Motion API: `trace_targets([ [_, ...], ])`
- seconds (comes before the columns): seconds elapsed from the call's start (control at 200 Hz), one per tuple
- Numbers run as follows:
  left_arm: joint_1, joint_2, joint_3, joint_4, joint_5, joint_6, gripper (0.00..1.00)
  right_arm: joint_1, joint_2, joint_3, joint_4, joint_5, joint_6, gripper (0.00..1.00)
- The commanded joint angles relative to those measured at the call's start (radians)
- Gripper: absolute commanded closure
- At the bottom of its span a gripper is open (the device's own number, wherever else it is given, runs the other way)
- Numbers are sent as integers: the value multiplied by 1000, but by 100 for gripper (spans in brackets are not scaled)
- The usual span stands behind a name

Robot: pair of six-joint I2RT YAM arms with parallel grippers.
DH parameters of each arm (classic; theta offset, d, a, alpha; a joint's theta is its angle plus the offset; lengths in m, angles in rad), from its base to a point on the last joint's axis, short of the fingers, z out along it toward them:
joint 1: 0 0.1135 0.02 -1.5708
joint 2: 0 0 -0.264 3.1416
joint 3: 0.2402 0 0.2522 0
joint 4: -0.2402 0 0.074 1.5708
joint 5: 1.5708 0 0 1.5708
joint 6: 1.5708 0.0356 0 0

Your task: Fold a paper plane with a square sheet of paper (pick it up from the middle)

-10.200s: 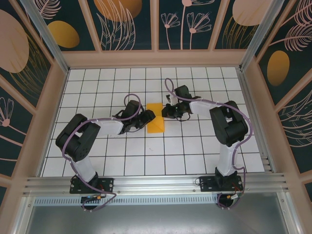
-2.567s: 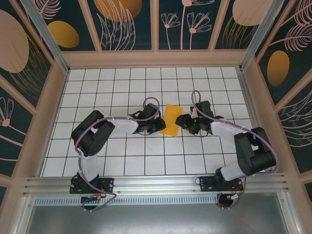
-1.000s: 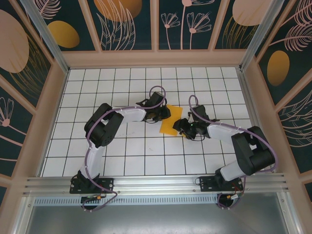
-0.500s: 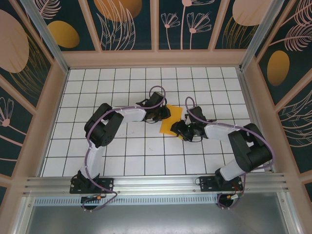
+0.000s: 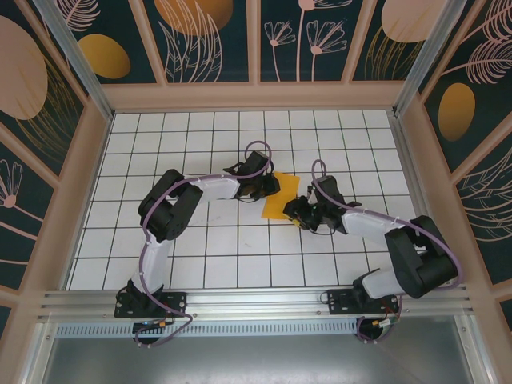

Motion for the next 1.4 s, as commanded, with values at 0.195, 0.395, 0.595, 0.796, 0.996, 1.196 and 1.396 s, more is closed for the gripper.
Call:
trace_targets([
  [0.195,11,-11,-21,-30,9,-16,81,-18,8,-11,34,14,20,95],
  [0.395,12,-84,-12,20,47,2,78,-24,26,16,-31,21,-28,100],
  [0.595,12,-49,38,41,73,9,76,-29,9,46,-167,-9,-126,100],
  [0.796,11,22,83,-18,55,16,80,-39,-25,43,-206,-27,-143,100],
  [0.996,12,42,86,-71,19,38,83,-46,-11,76,-163,-32,-131,100],
  [1.196,12,58,80,-96,2,49,84,-46,40,129,-107,-36,-131,100],
  [1.396,11,64,82,-102,5,55,85,-45,124,204,-62,-29,-155,100],
])
